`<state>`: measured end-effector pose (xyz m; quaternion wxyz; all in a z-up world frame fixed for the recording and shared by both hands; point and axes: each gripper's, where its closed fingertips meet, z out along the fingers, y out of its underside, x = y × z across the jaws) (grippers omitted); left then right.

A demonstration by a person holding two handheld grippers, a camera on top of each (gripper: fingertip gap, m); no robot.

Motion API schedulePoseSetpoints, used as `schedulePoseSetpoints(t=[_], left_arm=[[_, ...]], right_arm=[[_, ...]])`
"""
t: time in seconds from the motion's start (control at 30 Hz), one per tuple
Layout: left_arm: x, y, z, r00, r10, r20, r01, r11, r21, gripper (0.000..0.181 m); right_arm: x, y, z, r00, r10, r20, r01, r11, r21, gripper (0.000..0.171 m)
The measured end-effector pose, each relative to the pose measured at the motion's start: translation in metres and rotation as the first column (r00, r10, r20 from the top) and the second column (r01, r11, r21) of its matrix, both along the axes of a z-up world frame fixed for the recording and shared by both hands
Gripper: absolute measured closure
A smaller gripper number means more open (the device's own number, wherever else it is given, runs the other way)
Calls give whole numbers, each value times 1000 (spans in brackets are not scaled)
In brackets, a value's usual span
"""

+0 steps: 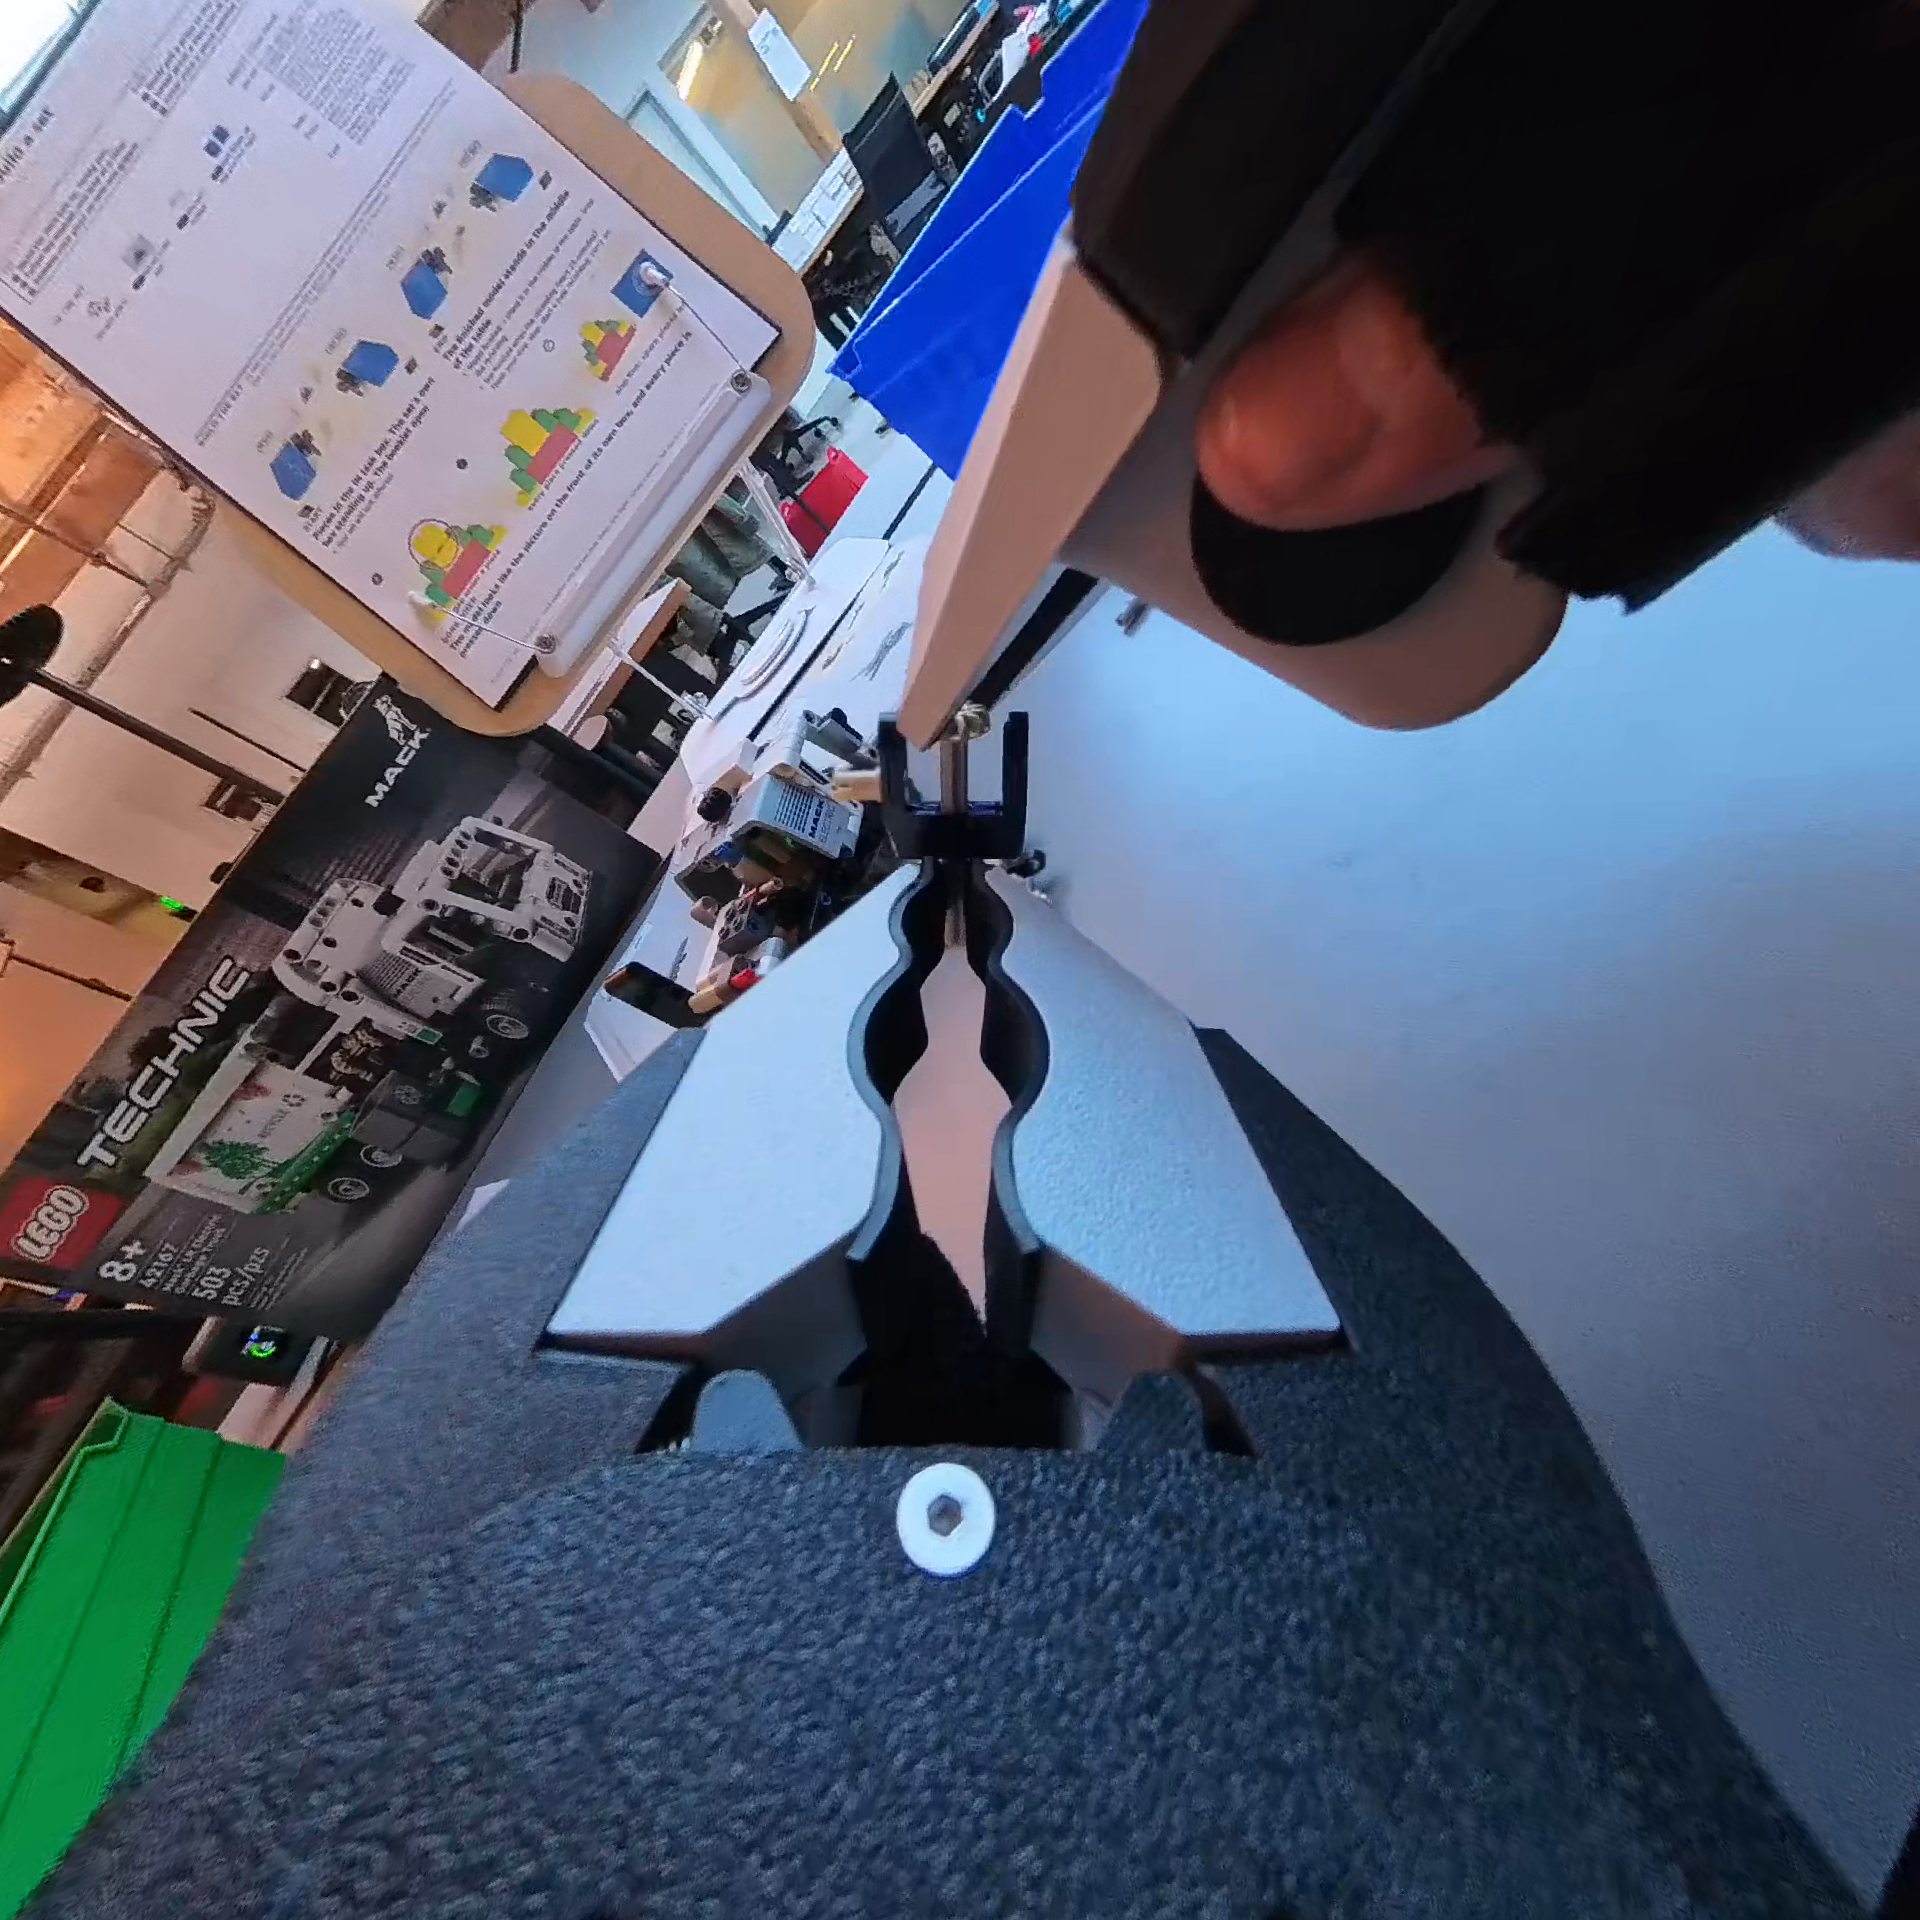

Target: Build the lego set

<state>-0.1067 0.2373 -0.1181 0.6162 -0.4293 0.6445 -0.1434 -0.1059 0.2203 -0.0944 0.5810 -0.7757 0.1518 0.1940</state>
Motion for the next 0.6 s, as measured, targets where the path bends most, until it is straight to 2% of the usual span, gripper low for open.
schedulePoseSetpoints(t=[0.27, 0.4, 0.5, 0.6], left_arm=[[2, -2, -5, 999, -31, -17, 30, 999, -39, 181], [4, -6, -20, 992, -107, -74, 89, 973, -214, 180], [2, -17, -28, 964, -238, -119, 184, 919, -349, 180], [-3, -36, -27, 896, -433, -96, 324, 787, -525, 180]], right_arm=[[2, -1, -2, 995, 21, -100, -16, 999, 41, 160], [4, -8, -5, 991, 58, -117, -48, 995, 83, 160], [8, -16, 2, 994, 111, 1, -111, 988, 110, 160], [6, -23, 8, 943, 264, 200, -290, 951, 112, 160]])
